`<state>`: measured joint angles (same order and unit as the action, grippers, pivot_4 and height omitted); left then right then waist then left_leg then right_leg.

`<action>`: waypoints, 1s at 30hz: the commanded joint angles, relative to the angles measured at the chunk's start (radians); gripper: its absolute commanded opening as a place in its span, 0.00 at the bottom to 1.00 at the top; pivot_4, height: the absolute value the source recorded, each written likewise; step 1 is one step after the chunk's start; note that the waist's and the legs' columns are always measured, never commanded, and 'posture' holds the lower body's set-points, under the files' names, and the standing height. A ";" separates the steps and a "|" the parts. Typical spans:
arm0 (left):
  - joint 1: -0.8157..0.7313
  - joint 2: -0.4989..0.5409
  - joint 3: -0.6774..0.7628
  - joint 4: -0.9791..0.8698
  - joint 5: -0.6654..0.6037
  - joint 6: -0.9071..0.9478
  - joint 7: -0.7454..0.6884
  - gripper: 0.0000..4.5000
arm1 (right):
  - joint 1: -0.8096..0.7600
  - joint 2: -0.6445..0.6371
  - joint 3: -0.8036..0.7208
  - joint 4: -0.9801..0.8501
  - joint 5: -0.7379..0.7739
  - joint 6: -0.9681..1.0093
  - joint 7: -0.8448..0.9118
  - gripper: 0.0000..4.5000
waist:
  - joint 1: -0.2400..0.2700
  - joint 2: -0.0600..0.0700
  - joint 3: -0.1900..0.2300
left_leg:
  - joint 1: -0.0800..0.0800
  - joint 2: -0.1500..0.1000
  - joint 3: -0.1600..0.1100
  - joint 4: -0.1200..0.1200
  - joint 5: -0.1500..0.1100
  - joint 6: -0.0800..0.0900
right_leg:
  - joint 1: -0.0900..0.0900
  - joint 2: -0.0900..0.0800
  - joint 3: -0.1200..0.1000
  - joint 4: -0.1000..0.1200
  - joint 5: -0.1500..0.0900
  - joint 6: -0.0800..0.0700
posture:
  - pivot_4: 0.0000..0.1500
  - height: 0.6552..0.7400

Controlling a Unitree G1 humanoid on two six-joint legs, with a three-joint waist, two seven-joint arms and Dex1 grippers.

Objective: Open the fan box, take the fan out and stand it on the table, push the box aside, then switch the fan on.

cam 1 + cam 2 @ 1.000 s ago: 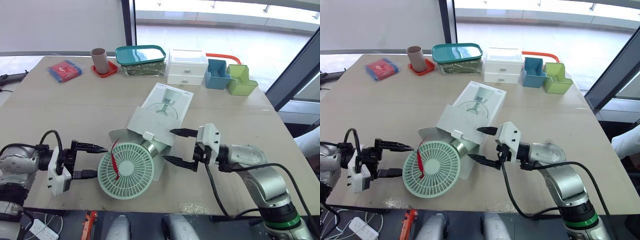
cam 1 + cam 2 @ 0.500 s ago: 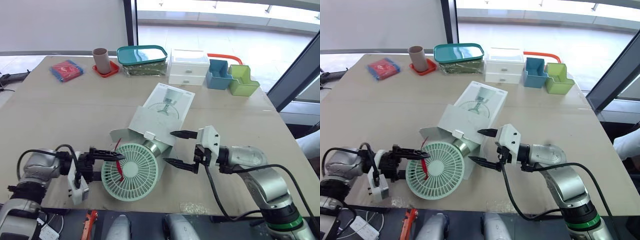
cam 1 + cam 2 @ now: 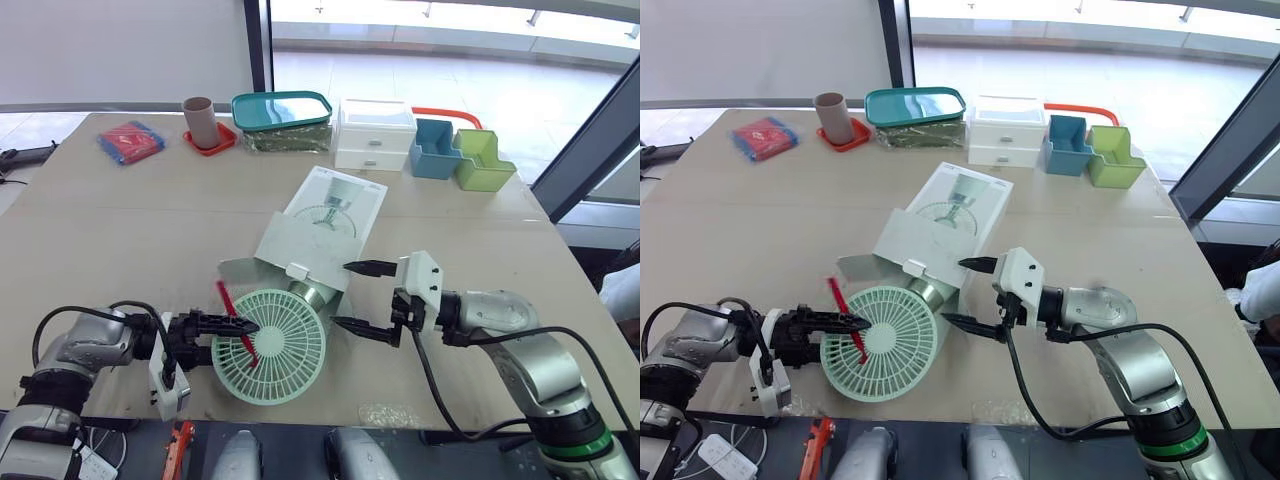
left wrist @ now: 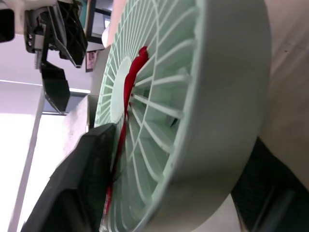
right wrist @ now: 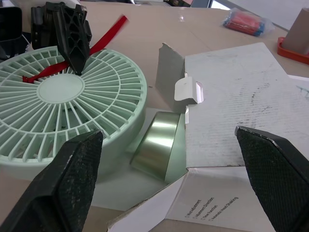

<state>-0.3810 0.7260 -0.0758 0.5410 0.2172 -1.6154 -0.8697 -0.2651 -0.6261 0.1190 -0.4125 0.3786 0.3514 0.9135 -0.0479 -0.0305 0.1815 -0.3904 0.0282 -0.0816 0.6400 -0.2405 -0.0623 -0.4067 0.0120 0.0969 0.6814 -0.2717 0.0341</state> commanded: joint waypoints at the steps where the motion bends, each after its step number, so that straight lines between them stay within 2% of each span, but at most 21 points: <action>1: -0.003 0.030 0.015 0.010 0.086 0.001 0.101 0.51 | -0.009 0.001 -0.005 -0.037 0.003 -0.005 -0.004 1.00 | 0.000 0.000 0.000 | 0.001 0.000 0.000 0.000 0.000 0.000 | 0.001 0.000 0.000 0.000 0.000 0.000 | 1.00 1.00; 2: -0.005 0.034 0.015 0.004 0.102 0.001 0.128 0.47 | -0.010 0.001 -0.004 -0.037 0.003 -0.006 -0.005 1.00 | 0.001 0.000 0.000 | 0.001 0.000 0.000 0.000 0.000 0.000 | 0.001 0.000 0.000 0.000 0.000 0.000 | 1.00 1.00; 8: -0.014 0.053 0.009 -0.023 0.151 0.001 0.259 0.47 | -0.013 0.004 -0.003 -0.027 -0.003 -0.013 -0.007 1.00 | 0.000 0.000 0.000 | 0.001 0.000 0.000 0.000 0.000 0.000 | 0.001 0.000 0.000 0.000 0.000 0.001 | 1.00 1.00; 12: -0.001 0.076 -0.012 -0.045 0.128 0.012 0.319 0.47 | -0.014 0.008 -0.001 -0.028 -0.007 -0.014 -0.013 1.00 | 0.000 0.000 0.000 | 0.001 0.000 0.000 0.000 0.000 0.000 | 0.001 0.000 0.000 0.000 0.001 0.001 | 1.00 1.00; 15: 0.031 0.146 -0.084 -0.175 -0.053 0.161 0.346 0.47 | -0.011 0.010 -0.001 -0.025 -0.010 -0.019 -0.015 1.00 | 0.000 0.000 0.000 | 0.001 0.000 0.000 0.000 0.000 0.000 | 0.001 0.000 0.000 0.000 0.001 0.000 | 1.00 1.00; 20: 0.134 0.239 -0.121 -0.388 -0.258 0.402 0.342 0.47 | -0.018 0.025 0.000 -0.012 -0.014 -0.028 -0.020 1.00 | -0.001 0.001 0.000 | 0.001 0.001 0.000 0.000 0.000 0.000 | 0.000 -0.001 -0.001 0.001 0.001 0.000 | 1.00 1.00; 26: 0.346 0.315 -0.013 -0.676 -0.446 0.679 0.352 0.47 | -0.046 0.057 -0.022 0.040 -0.012 -0.047 -0.033 1.00 | -0.004 0.001 0.001 | 0.001 0.001 0.000 0.000 0.000 0.000 | 0.000 0.000 -0.001 0.001 0.001 0.000 | 1.00 1.00; 30: 0.434 0.295 0.098 -0.838 -0.541 0.918 0.395 0.47 | -0.068 0.068 -0.018 0.077 -0.023 -0.064 -0.029 1.00 | -0.001 0.001 0.001 | 0.001 0.001 0.001 0.000 0.000 0.000 | 0.000 0.000 0.000 0.001 0.001 0.000 | 1.00 1.00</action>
<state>0.0546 1.0307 -0.0613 -0.2159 -0.2464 -0.7673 -0.5209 -0.3187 -0.5628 0.1173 -0.3261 0.3531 0.3090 0.8858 -0.0491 -0.0291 0.1825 -0.3897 0.0294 -0.0808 0.6398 -0.2404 -0.0623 -0.4068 0.0122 0.0971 0.6823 -0.2708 0.0341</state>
